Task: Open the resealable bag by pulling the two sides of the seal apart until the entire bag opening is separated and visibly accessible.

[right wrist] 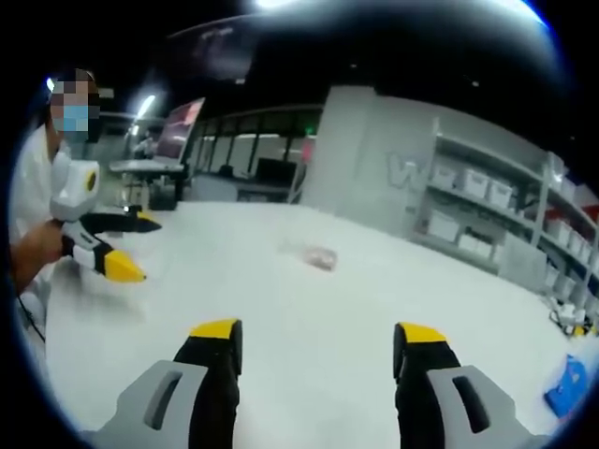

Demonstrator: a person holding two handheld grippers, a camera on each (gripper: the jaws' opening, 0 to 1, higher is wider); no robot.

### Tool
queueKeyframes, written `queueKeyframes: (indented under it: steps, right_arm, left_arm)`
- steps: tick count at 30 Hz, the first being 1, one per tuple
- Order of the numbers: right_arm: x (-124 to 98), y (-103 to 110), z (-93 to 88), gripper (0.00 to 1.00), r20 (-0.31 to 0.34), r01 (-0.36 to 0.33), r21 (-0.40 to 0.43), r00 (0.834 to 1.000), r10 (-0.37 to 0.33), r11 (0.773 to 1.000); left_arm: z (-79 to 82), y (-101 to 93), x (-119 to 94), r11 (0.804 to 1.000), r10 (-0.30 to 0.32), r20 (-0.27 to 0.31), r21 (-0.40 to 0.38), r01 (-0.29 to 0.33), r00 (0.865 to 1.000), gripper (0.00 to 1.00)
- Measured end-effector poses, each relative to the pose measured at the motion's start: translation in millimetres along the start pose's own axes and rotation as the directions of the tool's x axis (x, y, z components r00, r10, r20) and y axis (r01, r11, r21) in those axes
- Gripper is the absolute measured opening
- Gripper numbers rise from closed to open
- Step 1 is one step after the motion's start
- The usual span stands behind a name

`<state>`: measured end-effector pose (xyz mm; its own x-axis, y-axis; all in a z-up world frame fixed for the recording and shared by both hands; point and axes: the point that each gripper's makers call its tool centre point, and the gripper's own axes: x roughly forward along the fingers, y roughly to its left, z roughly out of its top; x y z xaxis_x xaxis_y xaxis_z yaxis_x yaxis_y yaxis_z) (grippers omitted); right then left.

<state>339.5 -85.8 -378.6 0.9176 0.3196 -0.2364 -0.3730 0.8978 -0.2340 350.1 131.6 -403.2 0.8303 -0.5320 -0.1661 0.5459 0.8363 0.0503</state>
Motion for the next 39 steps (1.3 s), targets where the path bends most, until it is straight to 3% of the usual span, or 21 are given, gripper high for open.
queueKeyframes:
  steps: [13,27,39]
  right_arm:
    - [7.0,10.1,3.5,0.59,0.013,-0.014,0.004,1.000,0.014,1.000]
    - [20.0,17.0,0.7,0.55,-0.003,-0.023,0.006,1.000,0.023,1.000]
    - [28.5,16.6,8.2,0.54,0.004,-0.027,0.004,1.000,0.027,1.000]
  left_arm:
    - [10.5,-4.8,-5.7,0.999,-0.017,0.037,0.029,0.016,0.999,0.87]
    - [-3.1,-6.1,-7.5,0.999,-0.037,0.026,0.020,0.036,0.999,0.87]
    - [-1.4,-2.0,-7.8,0.999,-0.035,0.034,0.010,0.035,0.999,0.86]
